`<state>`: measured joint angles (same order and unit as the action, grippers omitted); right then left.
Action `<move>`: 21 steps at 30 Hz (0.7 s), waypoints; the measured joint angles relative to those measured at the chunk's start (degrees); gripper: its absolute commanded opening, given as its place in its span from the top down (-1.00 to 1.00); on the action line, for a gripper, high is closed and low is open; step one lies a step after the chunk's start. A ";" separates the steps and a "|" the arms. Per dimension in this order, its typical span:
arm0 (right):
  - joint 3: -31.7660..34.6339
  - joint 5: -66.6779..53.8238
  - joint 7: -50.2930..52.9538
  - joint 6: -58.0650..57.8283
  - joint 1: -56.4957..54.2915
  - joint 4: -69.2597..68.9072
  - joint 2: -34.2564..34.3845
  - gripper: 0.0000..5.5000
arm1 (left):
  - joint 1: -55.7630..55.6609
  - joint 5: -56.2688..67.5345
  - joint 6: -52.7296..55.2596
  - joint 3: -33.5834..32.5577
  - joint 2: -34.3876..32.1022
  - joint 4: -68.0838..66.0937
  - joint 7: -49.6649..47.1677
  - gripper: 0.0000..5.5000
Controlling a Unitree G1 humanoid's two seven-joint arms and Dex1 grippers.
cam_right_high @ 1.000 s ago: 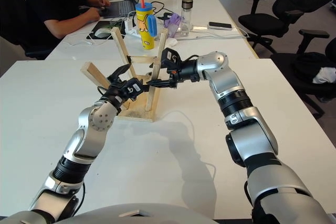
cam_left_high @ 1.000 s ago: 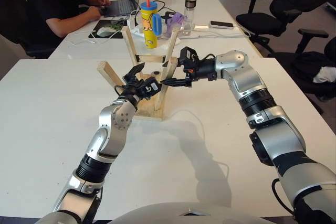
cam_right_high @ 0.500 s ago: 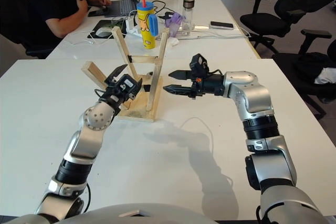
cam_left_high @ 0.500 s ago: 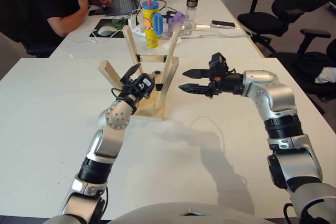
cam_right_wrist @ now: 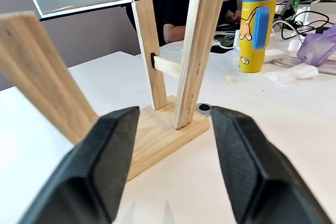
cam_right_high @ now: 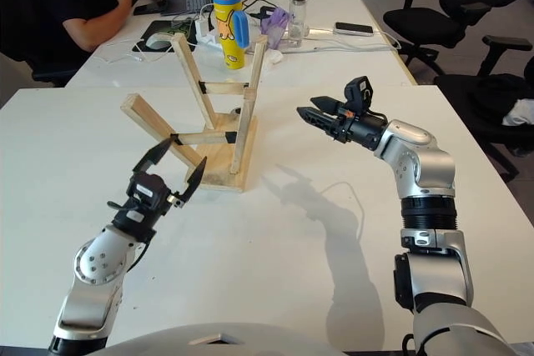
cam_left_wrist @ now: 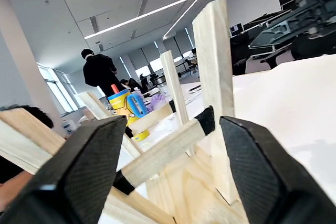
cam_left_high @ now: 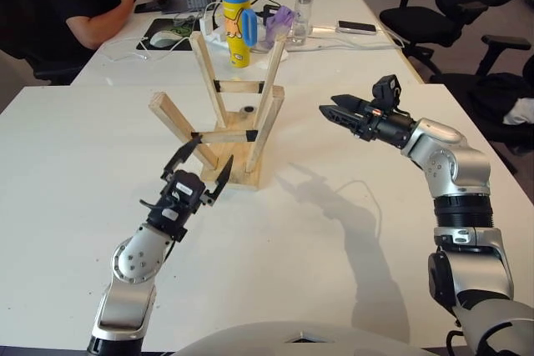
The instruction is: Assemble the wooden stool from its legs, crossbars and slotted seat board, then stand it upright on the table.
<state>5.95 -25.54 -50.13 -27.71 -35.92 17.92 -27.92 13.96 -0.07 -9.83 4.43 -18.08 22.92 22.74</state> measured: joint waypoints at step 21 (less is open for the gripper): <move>1.59 -4.13 9.44 5.91 -10.99 -5.16 12.75 0.90 | -15.25 -2.09 21.02 3.03 11.29 -24.00 -13.23 0.54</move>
<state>7.54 -29.67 -40.69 -21.80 -46.91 12.76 -15.17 -1.29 -2.16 11.19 7.46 -6.79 -1.07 9.51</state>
